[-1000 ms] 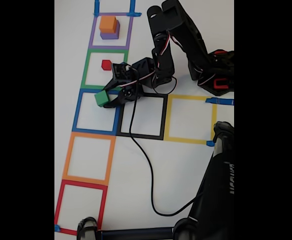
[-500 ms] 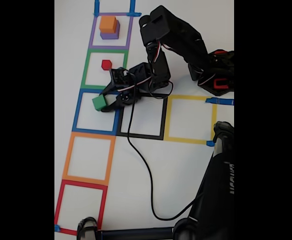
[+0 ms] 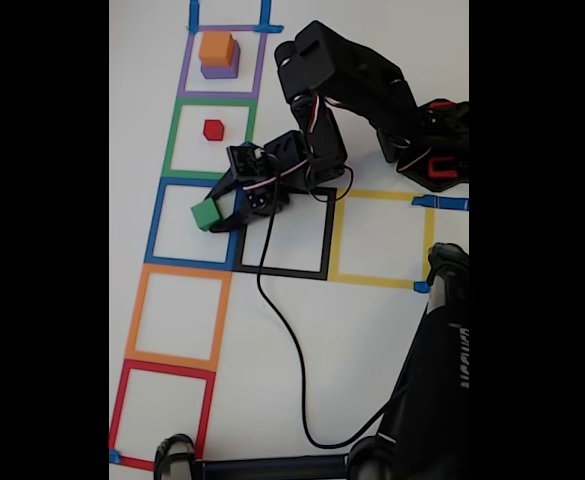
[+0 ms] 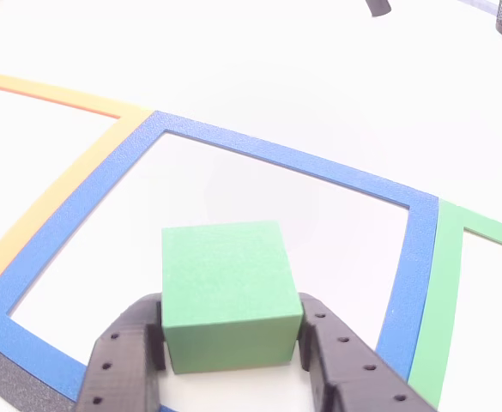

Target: Tower of hanoi

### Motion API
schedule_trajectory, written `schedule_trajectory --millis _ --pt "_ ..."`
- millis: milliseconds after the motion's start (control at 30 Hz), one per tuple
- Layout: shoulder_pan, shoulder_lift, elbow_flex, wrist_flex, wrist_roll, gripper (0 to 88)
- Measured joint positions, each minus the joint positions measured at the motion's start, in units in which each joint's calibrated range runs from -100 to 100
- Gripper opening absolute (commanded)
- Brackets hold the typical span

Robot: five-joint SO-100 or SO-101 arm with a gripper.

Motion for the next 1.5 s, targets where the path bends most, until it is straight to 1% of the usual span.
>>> schedule_trajectory --millis 467,800,900,967,1167,1267,1300,1333,1400,1467,1500 --pt "0.12 0.59 -0.8 -0.08 0.0 21.4" --pt "0.47 -0.84 -0.09 -0.08 0.0 22.7" --pt "0.7 -4.81 1.51 0.08 0.0 21.4" --pt "1.64 -8.78 2.74 1.21 0.0 16.3" --pt "4.1 -23.72 6.82 10.4 -0.36 9.5" --pt "5.38 -33.69 9.92 17.17 -3.06 6.7" --pt "5.85 -37.74 10.98 19.91 -5.58 6.1" --pt "6.32 -41.87 11.51 22.89 -7.01 5.6" --pt "7.02 -50.91 11.6 31.04 -9.35 4.4" --pt "8.89 -60.11 9.38 42.97 -10.79 3.7" --pt "10.3 -63.99 6.99 49.82 -12.95 3.5"
